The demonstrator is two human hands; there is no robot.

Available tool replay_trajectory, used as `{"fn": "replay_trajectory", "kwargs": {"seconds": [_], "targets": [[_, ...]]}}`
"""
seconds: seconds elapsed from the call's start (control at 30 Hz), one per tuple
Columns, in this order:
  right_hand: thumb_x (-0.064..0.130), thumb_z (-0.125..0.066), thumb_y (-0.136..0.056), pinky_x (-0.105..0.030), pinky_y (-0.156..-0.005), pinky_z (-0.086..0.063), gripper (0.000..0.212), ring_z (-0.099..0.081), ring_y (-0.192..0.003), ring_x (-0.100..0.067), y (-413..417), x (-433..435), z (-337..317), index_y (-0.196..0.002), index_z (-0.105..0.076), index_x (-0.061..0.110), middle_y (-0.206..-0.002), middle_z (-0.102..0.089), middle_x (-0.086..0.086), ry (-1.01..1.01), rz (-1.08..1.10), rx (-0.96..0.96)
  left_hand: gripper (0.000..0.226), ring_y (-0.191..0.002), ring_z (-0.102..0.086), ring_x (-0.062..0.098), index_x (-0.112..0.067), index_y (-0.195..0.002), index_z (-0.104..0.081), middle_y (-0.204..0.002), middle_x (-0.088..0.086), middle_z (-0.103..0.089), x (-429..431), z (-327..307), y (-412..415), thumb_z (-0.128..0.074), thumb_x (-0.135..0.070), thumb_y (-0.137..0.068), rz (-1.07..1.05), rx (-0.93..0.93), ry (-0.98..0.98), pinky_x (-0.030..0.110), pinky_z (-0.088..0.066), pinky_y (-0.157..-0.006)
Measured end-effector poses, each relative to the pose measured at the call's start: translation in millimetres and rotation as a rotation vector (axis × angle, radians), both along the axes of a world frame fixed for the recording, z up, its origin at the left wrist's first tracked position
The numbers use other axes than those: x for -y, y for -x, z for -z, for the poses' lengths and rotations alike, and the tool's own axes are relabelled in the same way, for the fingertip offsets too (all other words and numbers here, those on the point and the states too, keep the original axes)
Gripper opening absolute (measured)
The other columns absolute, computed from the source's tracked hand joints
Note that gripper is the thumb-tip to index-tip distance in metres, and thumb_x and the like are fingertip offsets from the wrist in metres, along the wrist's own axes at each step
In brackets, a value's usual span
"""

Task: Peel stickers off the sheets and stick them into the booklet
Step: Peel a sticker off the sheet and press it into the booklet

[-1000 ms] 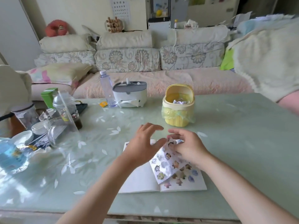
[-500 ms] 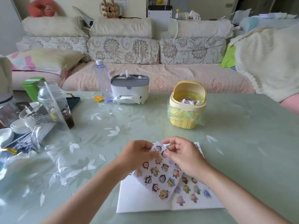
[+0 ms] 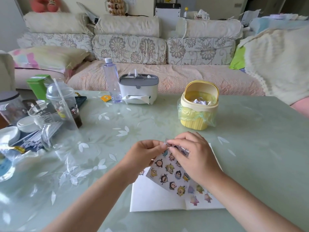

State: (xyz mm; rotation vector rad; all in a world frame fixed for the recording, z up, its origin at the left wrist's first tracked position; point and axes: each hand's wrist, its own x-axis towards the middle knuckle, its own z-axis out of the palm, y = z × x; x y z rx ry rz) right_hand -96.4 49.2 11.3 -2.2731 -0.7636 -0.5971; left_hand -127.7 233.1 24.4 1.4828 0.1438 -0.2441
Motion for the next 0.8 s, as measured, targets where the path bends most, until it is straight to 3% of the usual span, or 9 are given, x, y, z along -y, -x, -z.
{"fn": "replay_trajectory", "kwargs": {"seconds": [0.17,0.3,0.43,0.63,0.8], "targets": [[0.048,-0.067,-0.086,-0.031,-0.068,-0.051,0.030,-0.059,-0.080,-0.008,-7,-5,0,-0.103,-0.080,0.027,-0.083,-0.061,0.013,-0.058,-0.004,-0.032,0.019,-0.079,-0.071,0.019,-0.006,-0.095,-0.077,-0.091,0.012,-0.076,0,4,-4,-0.068,-0.022,-0.090,-0.024,0.035,0.064,0.026,-0.056,-0.068],[0.030,-0.078,-0.085,-0.027,-0.057,-0.048,0.014,-0.059,-0.069,-0.008,-14,-6,3,-0.099,-0.080,0.029,-0.078,-0.060,0.013,-0.140,-0.004,-0.065,0.021,-0.083,-0.068,0.026,-0.004,-0.097,-0.075,-0.095,0.017,-0.076,0,10,-14,-0.066,-0.022,-0.095,-0.033,0.049,0.023,0.039,-0.050,-0.079],[0.028,-0.072,-0.089,-0.030,-0.052,-0.046,0.013,-0.054,-0.060,-0.010,-16,2,5,-0.096,-0.081,0.022,-0.072,-0.057,0.008,-0.069,-0.019,0.097,0.023,-0.076,-0.068,0.018,-0.006,-0.095,-0.074,-0.093,0.005,-0.076,0,11,-18,-0.066,-0.027,-0.094,-0.023,0.041,0.038,0.036,-0.054,-0.077],[0.020,-0.069,-0.092,-0.030,-0.049,-0.043,0.014,-0.050,-0.054,-0.016,-12,4,5,-0.082,-0.077,0.016,-0.068,-0.057,0.002,0.059,0.009,0.389,0.027,-0.078,-0.068,0.018,-0.006,-0.099,-0.073,-0.092,0.004,-0.075,4,14,-12,-0.062,-0.030,-0.097,-0.005,0.026,0.054,0.034,-0.056,-0.075],[0.019,-0.072,-0.088,-0.027,-0.048,-0.045,0.006,-0.053,-0.056,-0.013,-10,-2,-2,-0.084,-0.076,0.018,-0.073,-0.060,0.005,0.094,0.042,0.364,0.020,-0.075,-0.067,0.014,-0.006,-0.097,-0.074,-0.086,0.003,-0.073,10,10,-11,-0.069,-0.025,-0.093,-0.067,0.064,-0.002,0.030,-0.056,-0.072]]}}
